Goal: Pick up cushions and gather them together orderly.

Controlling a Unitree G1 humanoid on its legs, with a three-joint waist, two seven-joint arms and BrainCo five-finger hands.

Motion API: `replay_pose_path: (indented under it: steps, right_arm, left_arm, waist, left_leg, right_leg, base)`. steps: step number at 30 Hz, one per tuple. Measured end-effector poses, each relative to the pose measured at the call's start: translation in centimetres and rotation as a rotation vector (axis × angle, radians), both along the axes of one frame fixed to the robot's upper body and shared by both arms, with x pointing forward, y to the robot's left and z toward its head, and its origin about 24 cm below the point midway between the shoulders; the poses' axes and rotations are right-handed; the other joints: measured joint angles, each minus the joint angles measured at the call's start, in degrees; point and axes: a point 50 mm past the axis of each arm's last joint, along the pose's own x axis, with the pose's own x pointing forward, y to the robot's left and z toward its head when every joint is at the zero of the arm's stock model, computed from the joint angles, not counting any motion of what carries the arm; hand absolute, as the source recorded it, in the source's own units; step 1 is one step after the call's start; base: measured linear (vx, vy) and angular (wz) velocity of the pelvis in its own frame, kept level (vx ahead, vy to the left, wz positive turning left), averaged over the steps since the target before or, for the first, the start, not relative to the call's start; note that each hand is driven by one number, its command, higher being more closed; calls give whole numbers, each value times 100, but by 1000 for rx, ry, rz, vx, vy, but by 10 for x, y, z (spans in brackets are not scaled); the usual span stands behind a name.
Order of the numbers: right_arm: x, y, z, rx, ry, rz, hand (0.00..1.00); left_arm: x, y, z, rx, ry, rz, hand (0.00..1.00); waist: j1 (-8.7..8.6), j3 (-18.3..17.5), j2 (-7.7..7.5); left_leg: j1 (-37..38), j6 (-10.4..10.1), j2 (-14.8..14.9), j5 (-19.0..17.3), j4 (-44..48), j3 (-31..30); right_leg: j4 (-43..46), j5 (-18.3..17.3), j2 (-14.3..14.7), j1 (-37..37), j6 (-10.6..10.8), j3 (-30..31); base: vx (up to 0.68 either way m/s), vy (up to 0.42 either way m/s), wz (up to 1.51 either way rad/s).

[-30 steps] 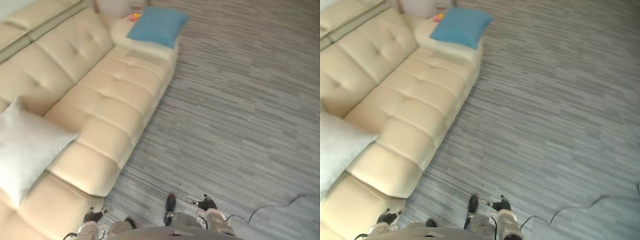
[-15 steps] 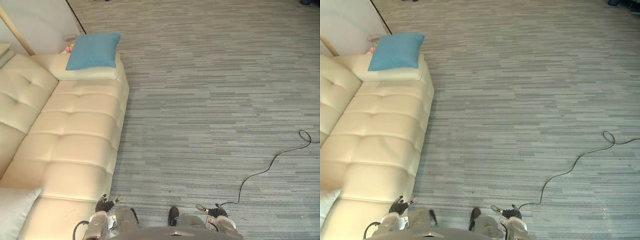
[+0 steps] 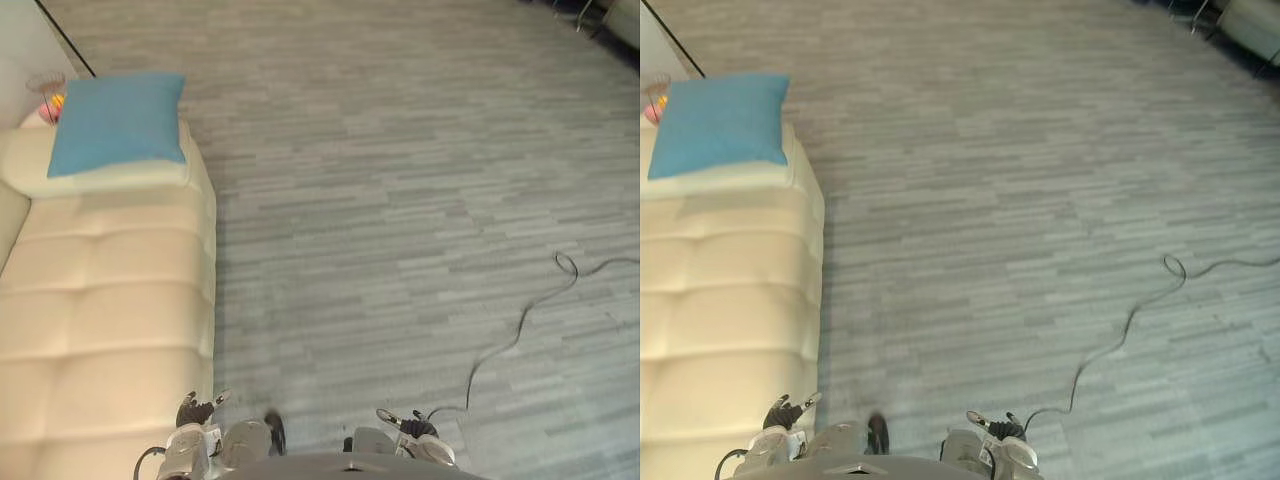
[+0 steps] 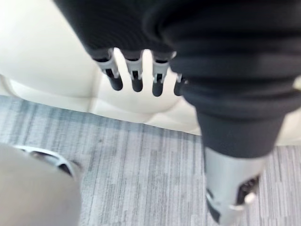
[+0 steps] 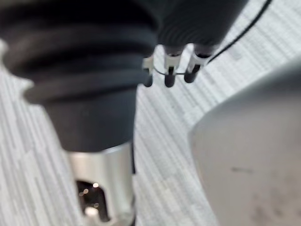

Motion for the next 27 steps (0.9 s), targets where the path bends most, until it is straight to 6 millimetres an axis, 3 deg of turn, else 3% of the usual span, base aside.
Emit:
replay_pose_path:
  steps: [2, 3, 4, 6, 7, 8, 9, 10, 11, 12, 13, 14, 15, 16, 17, 19, 22, 23, 25, 26, 27]
  right_arm:
    - [5, -2, 1, -9, -6, 10, 0]
    - [6, -3, 2, -11, -8, 10, 0]
    - [11, -7, 4, -21, -26, 8, 0]
    - [16, -12, 8, -34, -52, 3, 0]
    - [20, -14, 10, -43, -66, 4, 0]
    - [18, -15, 10, -41, -63, -10, 0]
    - [13, -15, 8, -38, -49, -19, 0]
    - [7, -14, 5, -28, -26, -31, 0]
    - [4, -22, 6, -50, -25, -40, 0]
    - [3, -26, 7, -58, -28, -55, 0]
    - [4, -33, 10, -78, -36, -61, 0]
    - [4, -37, 11, -89, -41, -67, 0]
    - [5, -38, 12, -93, -42, -68, 0]
    - [5, -38, 12, -96, -45, -71, 0]
    - [3, -33, 10, -82, -39, -68, 0]
    - [2, -22, 7, -54, -31, -53, 0]
    - [10, -14, 7, -16, -46, -71, 0]
    - [12, -14, 7, -9, -45, -81, 0]
    - [12, -14, 7, -10, -46, -80, 0]
    - [11, -13, 7, -8, -40, -79, 0]
    - [10, -7, 5, 7, -27, -73, 0]
  left_arm:
    - [-3, -1, -2, 1, 24, -21, 0]
    - [-4, -2, -3, -1, 31, -23, 0]
    - [-1, -7, -3, -14, 31, -26, 0]
    - [2, -10, -3, -22, 31, -32, 0]
    - [4, -11, -3, -20, 31, -51, 0]
    - [6, -12, -3, -21, 31, -60, 0]
    - [7, -12, -3, -21, 27, -61, 0]
    - [5, -11, -3, -19, 31, -56, 0]
    - [3, -13, -4, -28, 36, -42, 0]
    - [2, -18, -5, -43, 37, -36, 0]
    - [-1, -27, -7, -70, 41, -22, 0]
    - [1, -28, -6, -80, 26, 0, 0]
    - [2, -27, -5, -79, 19, 10, 0]
    - [4, -26, -4, -77, 7, 19, 0]
    - [8, -21, -1, -69, -17, 32, 0]
    - [15, -16, 3, -51, -50, 22, 0]
    - [20, -15, 7, -50, -83, 31, 0]
    - [22, -16, 8, -51, -94, 32, 0]
    - [21, -18, 7, -57, -92, 39, 0]
    - [22, -18, 8, -61, -95, 40, 0]
    - [21, -16, 7, -56, -91, 43, 0]
  waist:
    - [-127, 22, 58]
    - [-173, 34, 76]
    - [-269, 113, 148]
    - [-317, 212, 212]
    - [-412, 248, 220]
    - [-542, 304, 98]
    - [-548, 338, 39]
    - [-530, 342, -21]
    - [-553, 301, 160]
    - [-546, 332, 292]
    - [-507, 351, 504]
    - [-466, 353, 632]
    - [-466, 368, 654]
    - [-471, 466, 693]
    - [-359, 583, 641]
    - [-179, 578, 483]
    - [-95, 553, 471]
    - [-38, 552, 453]
    - [38, 519, 475]
    - [79, 510, 458]
    - [98, 356, 310]
  left_leg:
    - [592, -7, 13, -34, -444, -85]
    - [737, -8, 38, -33, -543, -93]
    - [1087, -16, 114, -28, -797, -119]
    - [1356, -18, 201, -27, -908, -268]
    - [1467, -28, 267, -19, -939, -424]
    - [1669, -52, 208, -8, -1032, -774]
    - [1789, -76, 178, -22, -1032, -910]
    - [2011, -97, 213, -38, -986, -1104]
    - [2049, -159, 410, 2, -724, -1289]
    - [1994, -304, 539, 88, -392, -1365]
    - [1750, -527, 755, 302, 322, -1374]
    - [1137, -768, 966, 994, 1672, -1413]
    - [813, -978, 1072, 1619, 2334, -1463]
    - [327, -1081, 1324, 1644, 3488, -1413]
    - [-138, -927, 1581, 1221, 4548, -1043]
    - [-808, -773, 1621, 754, 4726, -527]
    - [-1595, -562, 1554, 354, 3596, 94]
    - [-1696, -582, 1357, 354, 2310, 337]
    - [-1657, -582, 1005, 1031, 51, 369]
    - [-1666, -551, 968, 1358, -2, 349]
    - [-1634, -179, 704, 1672, 3, 344]
  right_leg:
    - [-222, -425, 43, -369, -427, -588]
    - [-424, -517, 61, -492, -502, -756]
    - [-1278, -605, 165, -822, -639, -1090]
    - [-2463, -373, 364, -1135, -617, -1110]
    - [-3727, 118, 478, -1194, -465, -965]
    - [-5070, 780, 426, -1157, -346, -654]
    - [-5313, 922, 397, -1143, -328, -499]
    - [-5254, 1546, 411, -1112, -398, -284]
    - [-4757, 1784, 465, -1132, -522, -334]
    - [-4477, 1694, 522, -1120, -632, -421]
    - [-4245, 1389, 621, -1041, -725, -607]
    - [-4137, 1043, 717, -809, -795, -694]
    - [-4177, 917, 754, -618, -839, -741]
    - [-4317, 747, 849, -157, -893, -824]
    - [-4583, 572, 928, 581, -973, -868]
    - [-5097, 433, 903, 1354, -935, -890]
    - [-5568, 291, 784, 1989, -748, -945]
    - [-5737, 228, 654, 2283, -633, -986]
    - [-6042, 54, 503, 2718, -394, -1061]
    - [-6088, -4, 481, 2801, -347, -1046]
    - [-6144, -98, 327, 2910, -355, -950]
  base:
    - [442, 55, 6]
    - [510, 25, 23]
    - [540, -9, 21]
    - [553, -49, 32]
    - [715, -176, 100]
    - [606, -162, 112]
    - [663, -234, 106]
    - [589, -227, 65]
    - [862, -328, 59]
    - [722, -265, 34]
    - [702, -239, 19]
    - [575, -183, 12]
    - [742, -209, 29]
    - [857, -216, 29]
    - [823, -191, 24]
    - [642, -100, 13]
    - [586, 21, 11]
    - [441, 84, 4]
    - [543, 179, 3]
    - [700, 271, -3]
    - [491, 188, -1]
